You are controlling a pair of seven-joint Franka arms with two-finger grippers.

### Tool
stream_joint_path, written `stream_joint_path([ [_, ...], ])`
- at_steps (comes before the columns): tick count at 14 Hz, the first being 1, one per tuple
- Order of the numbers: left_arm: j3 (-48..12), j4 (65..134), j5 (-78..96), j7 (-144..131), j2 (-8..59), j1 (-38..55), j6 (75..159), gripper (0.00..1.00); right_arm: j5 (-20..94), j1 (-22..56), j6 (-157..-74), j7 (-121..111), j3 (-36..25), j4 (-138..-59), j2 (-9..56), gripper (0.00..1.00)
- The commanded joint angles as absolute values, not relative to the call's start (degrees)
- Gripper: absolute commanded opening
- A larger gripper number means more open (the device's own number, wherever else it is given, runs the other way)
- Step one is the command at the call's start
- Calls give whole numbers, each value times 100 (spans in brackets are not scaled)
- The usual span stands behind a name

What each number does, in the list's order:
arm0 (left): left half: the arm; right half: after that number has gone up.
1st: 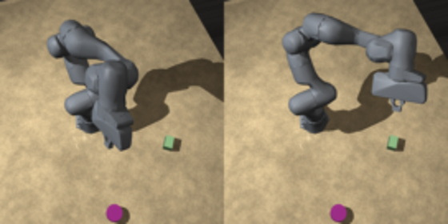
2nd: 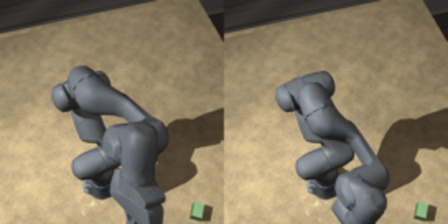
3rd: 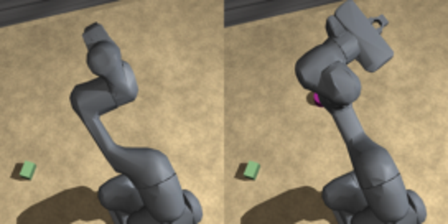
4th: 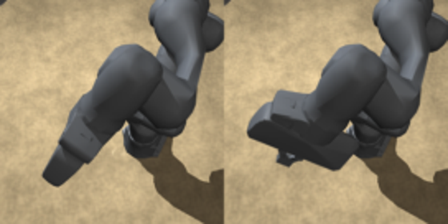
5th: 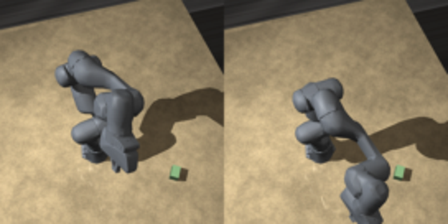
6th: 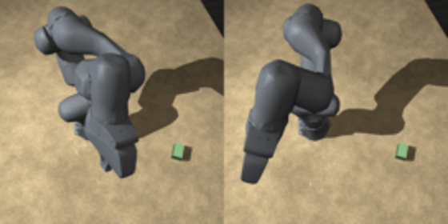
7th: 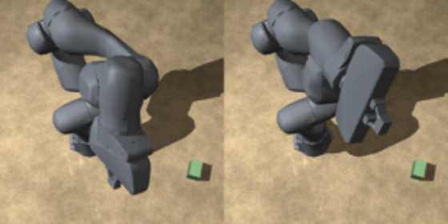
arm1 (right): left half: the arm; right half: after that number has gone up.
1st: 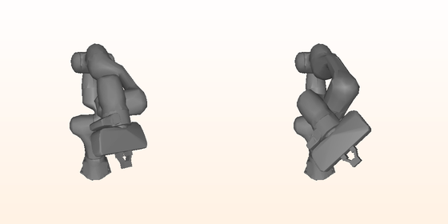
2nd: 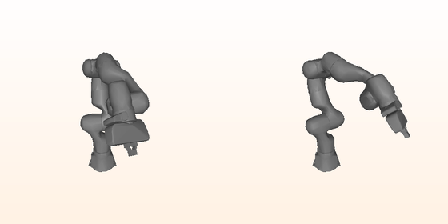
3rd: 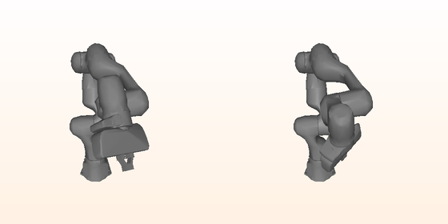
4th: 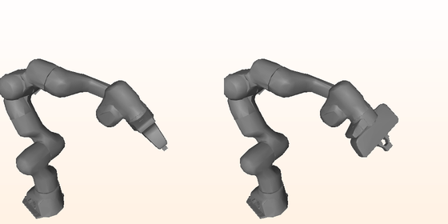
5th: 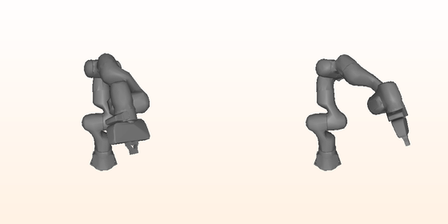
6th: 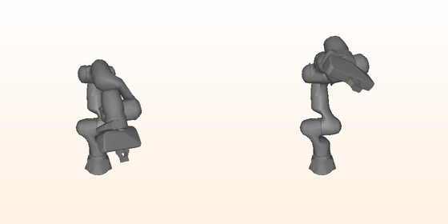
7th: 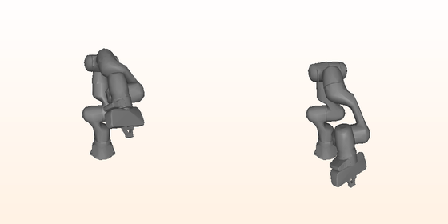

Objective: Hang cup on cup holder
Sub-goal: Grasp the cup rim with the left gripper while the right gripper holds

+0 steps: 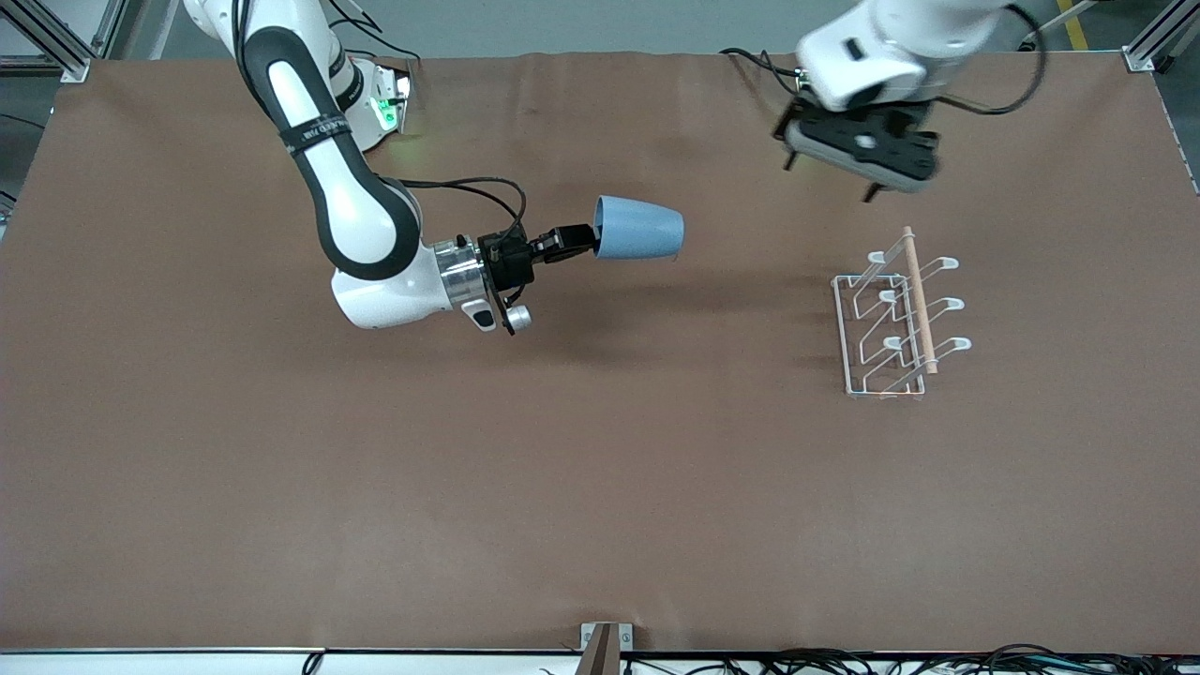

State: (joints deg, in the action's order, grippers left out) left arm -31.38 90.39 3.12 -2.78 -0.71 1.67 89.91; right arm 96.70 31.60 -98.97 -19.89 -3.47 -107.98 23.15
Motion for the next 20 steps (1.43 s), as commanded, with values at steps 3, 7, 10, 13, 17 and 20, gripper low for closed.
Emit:
stream_joint_path([
  [3,-4060,8104,229,-246,1186,446,9315,100,9826,3094,-9782,-1969,-343,-10696,2505,3],
  [7,-4061,8112,-551,366,1546,1106,9693,100,9826,3094,-9782,-1969,-343,-10679,2540,4],
  [10,-4069,8121,-967,887,1819,1371,9844,100,9826,3094,-9791,-1978,-343,-10679,2549,4],
  [13,-4061,8147,-1055,1694,1846,1398,9853,100,9826,3102,-9809,-1978,-343,-10679,2558,5],
  [17,-4061,8165,-1186,2408,1915,1354,9966,100,9826,3120,-9835,-1986,-343,-10679,2566,5],
  [20,-4061,8366,-1195,2461,1934,1354,10264,100,9826,3129,-9835,-1986,-343,-10679,2566,5],
])
